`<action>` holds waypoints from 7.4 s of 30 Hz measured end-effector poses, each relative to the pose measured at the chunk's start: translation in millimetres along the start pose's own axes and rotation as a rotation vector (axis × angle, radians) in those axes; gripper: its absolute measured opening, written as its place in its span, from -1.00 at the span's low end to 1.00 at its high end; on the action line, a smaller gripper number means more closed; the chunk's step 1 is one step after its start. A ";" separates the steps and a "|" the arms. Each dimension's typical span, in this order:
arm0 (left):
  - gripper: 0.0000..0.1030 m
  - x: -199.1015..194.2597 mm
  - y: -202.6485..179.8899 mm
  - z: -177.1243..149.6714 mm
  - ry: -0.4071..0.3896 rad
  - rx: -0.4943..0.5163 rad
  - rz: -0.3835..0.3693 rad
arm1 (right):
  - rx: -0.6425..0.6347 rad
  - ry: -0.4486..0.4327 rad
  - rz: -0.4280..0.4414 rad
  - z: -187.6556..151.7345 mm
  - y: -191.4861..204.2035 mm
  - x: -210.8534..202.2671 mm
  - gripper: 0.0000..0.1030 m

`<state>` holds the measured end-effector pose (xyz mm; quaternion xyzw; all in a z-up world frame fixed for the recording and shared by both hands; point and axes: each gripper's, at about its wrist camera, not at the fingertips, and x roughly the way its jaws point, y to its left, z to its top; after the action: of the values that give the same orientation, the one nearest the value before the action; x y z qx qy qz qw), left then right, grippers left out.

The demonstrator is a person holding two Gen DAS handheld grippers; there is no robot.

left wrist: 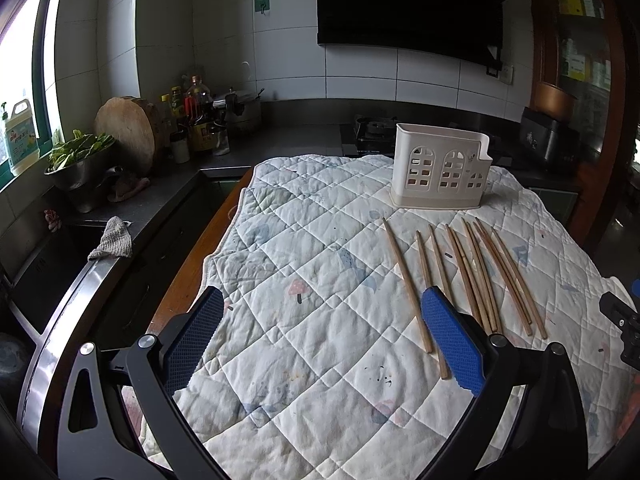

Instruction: Organize utensils

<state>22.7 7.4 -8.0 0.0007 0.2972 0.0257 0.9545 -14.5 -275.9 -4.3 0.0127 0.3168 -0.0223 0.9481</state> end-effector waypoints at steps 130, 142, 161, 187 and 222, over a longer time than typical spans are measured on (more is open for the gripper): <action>-0.90 71.4 -51.2 173.6 0.056 0.099 -0.410 | -0.145 0.149 0.102 291.1 -3.4 169.9 -0.87; -0.90 53.1 -74.1 284.1 -0.173 0.072 -0.359 | -0.161 0.049 0.103 281.6 -2.7 161.8 -0.40; -0.87 182.7 -86.0 268.9 -0.002 -0.056 -0.330 | -0.231 0.086 0.114 113.4 -16.9 111.6 -0.29; -0.36 55.6 -46.1 155.3 -0.024 0.001 -0.408 | 0.003 0.300 0.200 -1.9 4.5 145.9 -0.86; -0.42 125.6 -76.6 -39.0 0.383 -0.025 -0.386 | 0.024 0.142 0.156 15.0 -13.1 98.2 -0.87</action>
<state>107.5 -63.4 -112.6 -0.0725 0.4667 -0.1533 0.8680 72.3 -292.9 -51.5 0.0504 0.3808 0.0485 0.9220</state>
